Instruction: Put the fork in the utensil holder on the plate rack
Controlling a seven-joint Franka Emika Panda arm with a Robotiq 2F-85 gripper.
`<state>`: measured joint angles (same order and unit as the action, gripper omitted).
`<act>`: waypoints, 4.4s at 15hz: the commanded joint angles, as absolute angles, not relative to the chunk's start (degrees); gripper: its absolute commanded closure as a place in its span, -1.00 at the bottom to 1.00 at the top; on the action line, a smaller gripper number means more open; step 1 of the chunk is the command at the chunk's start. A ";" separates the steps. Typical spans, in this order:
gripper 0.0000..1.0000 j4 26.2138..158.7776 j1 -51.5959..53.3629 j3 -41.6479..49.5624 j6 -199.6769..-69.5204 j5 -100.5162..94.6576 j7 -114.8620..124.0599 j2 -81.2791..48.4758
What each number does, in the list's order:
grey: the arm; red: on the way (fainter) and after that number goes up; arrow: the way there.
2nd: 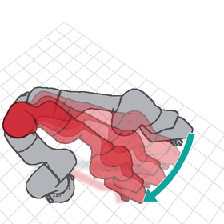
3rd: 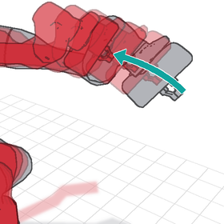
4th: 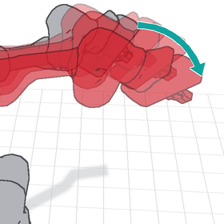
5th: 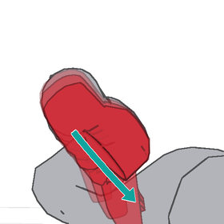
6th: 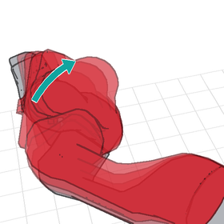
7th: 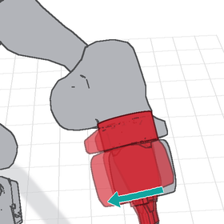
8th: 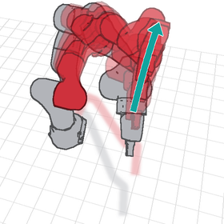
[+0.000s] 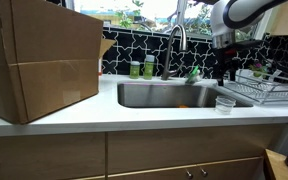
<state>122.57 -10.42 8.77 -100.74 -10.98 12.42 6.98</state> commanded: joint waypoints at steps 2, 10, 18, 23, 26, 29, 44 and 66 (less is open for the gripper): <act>-1.00 126.42 -12.39 11.79 -112.60 -10.68 8.19 3.92; -1.00 127.07 -13.76 13.71 -118.79 -14.17 9.30 -3.99; -1.00 126.66 -13.67 15.18 -118.93 -18.15 9.93 -11.26; -1.00 125.73 -13.60 16.37 -118.82 -20.70 10.51 -16.02; -0.97 125.17 -13.26 16.68 -118.49 -21.55 10.99 -18.19; -0.81 124.57 -12.73 17.30 -118.72 -24.11 12.85 -19.95; 0.80 122.42 -12.61 18.00 -117.66 -26.30 15.31 -23.18; 0.89 127.12 -11.32 15.50 -117.89 -22.90 16.47 -2.03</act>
